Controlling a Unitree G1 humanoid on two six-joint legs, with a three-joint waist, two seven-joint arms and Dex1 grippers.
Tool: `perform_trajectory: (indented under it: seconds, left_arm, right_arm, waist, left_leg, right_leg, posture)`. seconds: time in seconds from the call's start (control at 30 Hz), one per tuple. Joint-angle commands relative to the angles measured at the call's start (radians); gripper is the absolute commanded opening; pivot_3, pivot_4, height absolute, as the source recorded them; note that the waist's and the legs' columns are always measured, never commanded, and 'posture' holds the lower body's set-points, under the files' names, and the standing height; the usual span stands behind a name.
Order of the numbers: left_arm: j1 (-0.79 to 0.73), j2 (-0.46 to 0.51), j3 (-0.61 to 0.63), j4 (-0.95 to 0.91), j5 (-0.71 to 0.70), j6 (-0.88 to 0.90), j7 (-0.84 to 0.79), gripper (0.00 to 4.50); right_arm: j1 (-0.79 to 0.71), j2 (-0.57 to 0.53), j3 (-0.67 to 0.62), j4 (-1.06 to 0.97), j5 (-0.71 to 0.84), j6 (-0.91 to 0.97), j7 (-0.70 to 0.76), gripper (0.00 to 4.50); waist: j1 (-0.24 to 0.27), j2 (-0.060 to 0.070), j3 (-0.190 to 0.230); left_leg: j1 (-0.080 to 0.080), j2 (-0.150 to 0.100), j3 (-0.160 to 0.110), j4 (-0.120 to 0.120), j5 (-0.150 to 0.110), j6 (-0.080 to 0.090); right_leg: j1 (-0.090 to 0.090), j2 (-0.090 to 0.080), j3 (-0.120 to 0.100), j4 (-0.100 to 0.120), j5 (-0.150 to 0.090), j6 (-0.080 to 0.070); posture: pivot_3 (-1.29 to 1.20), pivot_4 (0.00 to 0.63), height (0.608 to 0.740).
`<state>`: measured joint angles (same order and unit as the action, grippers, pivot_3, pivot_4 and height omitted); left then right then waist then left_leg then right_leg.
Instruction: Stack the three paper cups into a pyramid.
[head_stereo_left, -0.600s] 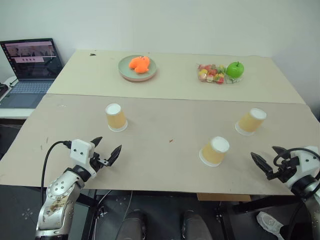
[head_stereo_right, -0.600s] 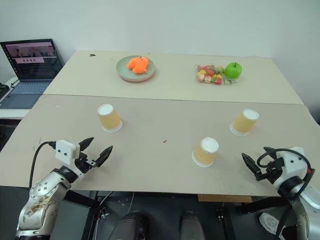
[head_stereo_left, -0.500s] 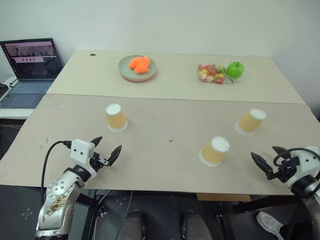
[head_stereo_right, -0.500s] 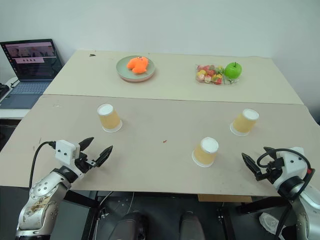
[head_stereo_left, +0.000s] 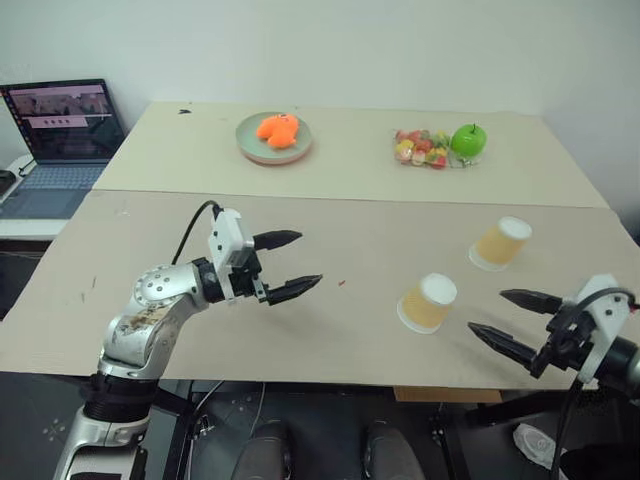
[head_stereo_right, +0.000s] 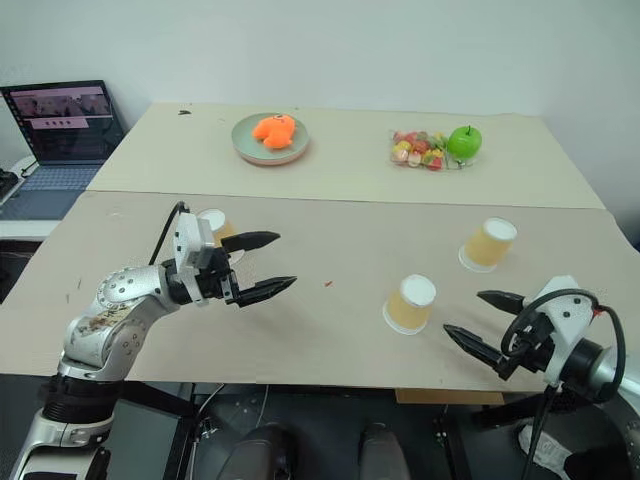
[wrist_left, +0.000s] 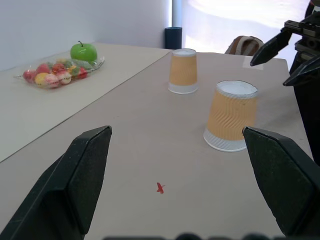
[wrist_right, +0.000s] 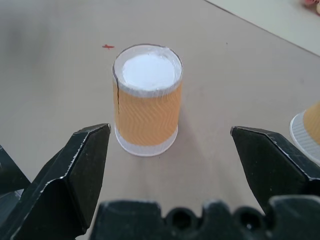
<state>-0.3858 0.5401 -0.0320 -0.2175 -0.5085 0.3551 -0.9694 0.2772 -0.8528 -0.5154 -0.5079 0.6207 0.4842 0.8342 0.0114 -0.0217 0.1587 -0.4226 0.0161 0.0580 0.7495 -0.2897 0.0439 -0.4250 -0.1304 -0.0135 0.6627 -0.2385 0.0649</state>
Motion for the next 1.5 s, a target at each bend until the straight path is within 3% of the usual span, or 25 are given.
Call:
perform_trajectory:
  seconds: [0.03,1.03,1.23,1.4,1.5]
  left_arm:
    - [-0.041,-0.013,-0.025,0.006,0.011,-0.042,-0.037,4.46]
    - [0.018,0.008,0.029,-0.054,0.019,-0.008,0.012,4.46]
    - [0.065,0.028,0.05,-0.06,0.038,-0.029,0.03,4.5]
    - [0.113,0.043,0.092,-0.068,0.038,-0.026,0.065,4.5]
    - [0.174,0.07,0.145,-0.077,0.024,-0.013,0.083,4.5]
  right_arm:
    - [-0.056,-0.011,0.028,0.012,-0.011,-0.003,-0.001,4.5]
    - [-0.344,0.114,0.326,0.267,-0.102,-0.096,0.08,4.5]
    - [-0.417,0.136,0.35,0.321,-0.112,-0.103,0.096,2.79]
    - [-0.472,0.143,0.361,0.364,-0.132,-0.103,0.098,2.71]
    - [-0.586,0.186,0.404,0.405,-0.139,-0.108,0.099,2.71]
  waist:
    - [0.0,0.0,0.0]
    - [0.0,-0.001,0.001]
    - [0.0,0.0,0.001]
    - [-0.001,0.0,0.001]
    - [-0.013,0.001,0.002]
  left_leg:
    - [0.0,0.0,0.0,0.0,0.0,0.0]
    - [-0.001,-0.001,-0.001,0.0,0.0,0.0]
    - [-0.001,-0.001,-0.001,0.0,0.0,0.0]
    - [-0.001,-0.001,-0.001,0.0,0.0,0.0]
    - [-0.001,0.0,0.0,-0.001,0.0,0.0]
  right_leg:
    - [0.001,0.0,0.0,0.0,0.0,0.0]
    - [0.0,0.0,0.0,0.0,0.0,0.0]
    - [-0.001,0.0,0.0,0.0,0.0,0.0]
    - [-0.001,0.0,0.0,0.0,0.0,0.0]
    - [-0.002,0.0,0.0,0.0,0.0,0.0]
  posture:
    - [0.0,0.15,0.676]
    - [0.0,0.15,0.676]
    - [0.0,0.15,0.676]
    - [0.0,0.15,0.676]
    - [0.0,0.15,0.676]
